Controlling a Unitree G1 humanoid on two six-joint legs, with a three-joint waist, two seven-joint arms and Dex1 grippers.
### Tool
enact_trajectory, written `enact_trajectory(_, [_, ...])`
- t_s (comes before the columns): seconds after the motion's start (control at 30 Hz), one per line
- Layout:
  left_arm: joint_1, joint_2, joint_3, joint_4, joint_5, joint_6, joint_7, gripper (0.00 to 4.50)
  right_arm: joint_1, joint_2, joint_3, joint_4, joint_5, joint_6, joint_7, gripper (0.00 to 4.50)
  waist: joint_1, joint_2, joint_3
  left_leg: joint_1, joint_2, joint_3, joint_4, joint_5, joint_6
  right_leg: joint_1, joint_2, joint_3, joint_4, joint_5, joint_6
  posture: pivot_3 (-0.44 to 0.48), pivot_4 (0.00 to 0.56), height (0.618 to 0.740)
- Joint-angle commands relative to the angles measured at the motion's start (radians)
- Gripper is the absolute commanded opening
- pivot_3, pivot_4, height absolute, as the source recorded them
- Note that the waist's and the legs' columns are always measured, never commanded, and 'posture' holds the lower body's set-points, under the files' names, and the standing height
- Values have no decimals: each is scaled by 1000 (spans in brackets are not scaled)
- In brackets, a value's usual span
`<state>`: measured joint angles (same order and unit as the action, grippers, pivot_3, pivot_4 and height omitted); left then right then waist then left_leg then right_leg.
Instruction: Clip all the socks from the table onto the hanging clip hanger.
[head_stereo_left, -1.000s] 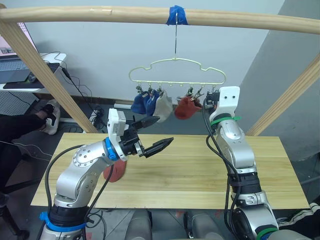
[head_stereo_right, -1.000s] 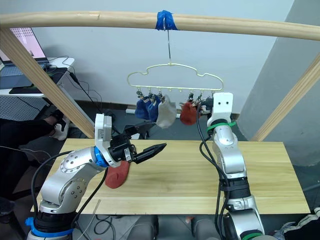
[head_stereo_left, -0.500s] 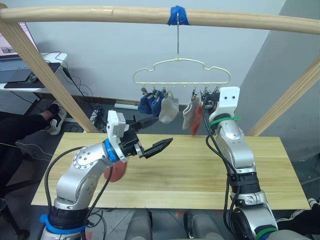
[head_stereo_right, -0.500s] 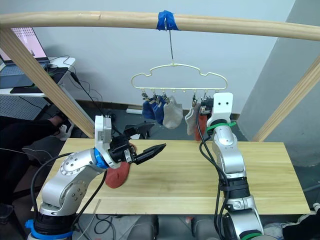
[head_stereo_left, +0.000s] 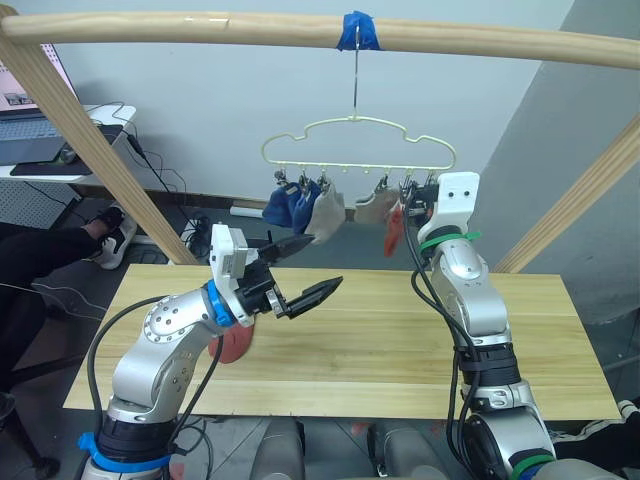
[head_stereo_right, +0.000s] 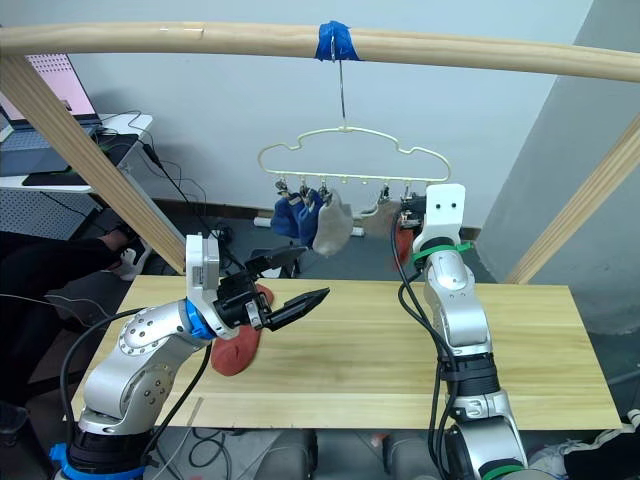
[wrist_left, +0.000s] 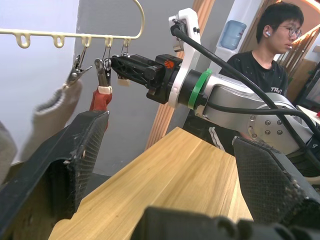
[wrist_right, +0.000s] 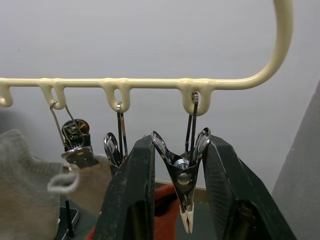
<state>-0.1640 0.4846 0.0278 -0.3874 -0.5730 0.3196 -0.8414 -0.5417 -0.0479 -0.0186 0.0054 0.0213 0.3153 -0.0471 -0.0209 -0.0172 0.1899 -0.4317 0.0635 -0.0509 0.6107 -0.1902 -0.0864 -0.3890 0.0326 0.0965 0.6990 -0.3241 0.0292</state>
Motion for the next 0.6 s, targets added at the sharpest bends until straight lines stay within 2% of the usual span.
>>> enact_trajectory(0.03, [-4,-2,-2,-34,-2,-12,5,4500,-24,-4,-6,-21,-9,-22,-3,1387,0,0,0,0,0,0,0,0,0,0,0,0,0,0,0,111,151,740])
enact_trajectory(0.1, [-5,-3,-3,-38,-2,-9,8,4500,-23,-4,-5,-23,-10,-24,-3,1387,0,0,0,0,0,0,0,0,0,0,0,0,0,0,0,111,151,740])
enact_trajectory(0.23, [-1,-4,-7,-49,-4,-3,16,4500,-19,-9,-4,-26,-12,-30,3,175,0,0,0,0,0,0,0,0,0,0,0,0,0,0,0,112,148,740])
enact_trajectory(0.6, [45,-7,-14,-79,-1,0,43,4500,-1,-50,-11,-59,-4,4,45,122,2,0,0,0,0,0,0,0,0,0,0,0,1,0,0,120,138,740])
